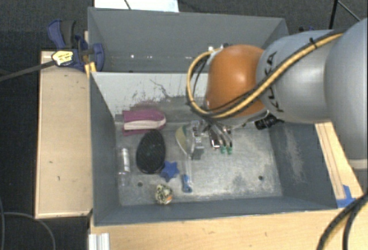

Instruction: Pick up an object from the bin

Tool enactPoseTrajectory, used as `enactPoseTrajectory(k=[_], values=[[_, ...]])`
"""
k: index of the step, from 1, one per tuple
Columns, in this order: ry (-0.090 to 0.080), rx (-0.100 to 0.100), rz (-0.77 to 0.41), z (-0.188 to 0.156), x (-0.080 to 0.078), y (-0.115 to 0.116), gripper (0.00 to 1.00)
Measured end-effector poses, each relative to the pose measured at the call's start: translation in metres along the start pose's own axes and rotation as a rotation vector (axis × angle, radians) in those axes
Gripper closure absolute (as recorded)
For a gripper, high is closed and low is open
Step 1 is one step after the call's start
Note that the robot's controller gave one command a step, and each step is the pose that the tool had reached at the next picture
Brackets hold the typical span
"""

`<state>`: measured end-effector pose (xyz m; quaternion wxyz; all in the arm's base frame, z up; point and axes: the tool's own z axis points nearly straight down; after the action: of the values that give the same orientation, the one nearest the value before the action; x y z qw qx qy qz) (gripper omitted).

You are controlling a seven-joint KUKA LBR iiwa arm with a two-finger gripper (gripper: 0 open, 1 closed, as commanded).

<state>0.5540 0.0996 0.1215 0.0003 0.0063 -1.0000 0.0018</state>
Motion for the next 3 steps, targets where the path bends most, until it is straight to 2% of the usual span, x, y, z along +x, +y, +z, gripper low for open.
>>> enactPoseTrajectory(k=[1,2,3], values=[[-0.004,-0.005,0.129,0.023,-0.027,0.086,1.00],[-0.003,-0.004,0.133,0.022,-0.027,0.083,0.00],[0.004,-0.003,0.100,0.053,0.036,0.099,0.00]])
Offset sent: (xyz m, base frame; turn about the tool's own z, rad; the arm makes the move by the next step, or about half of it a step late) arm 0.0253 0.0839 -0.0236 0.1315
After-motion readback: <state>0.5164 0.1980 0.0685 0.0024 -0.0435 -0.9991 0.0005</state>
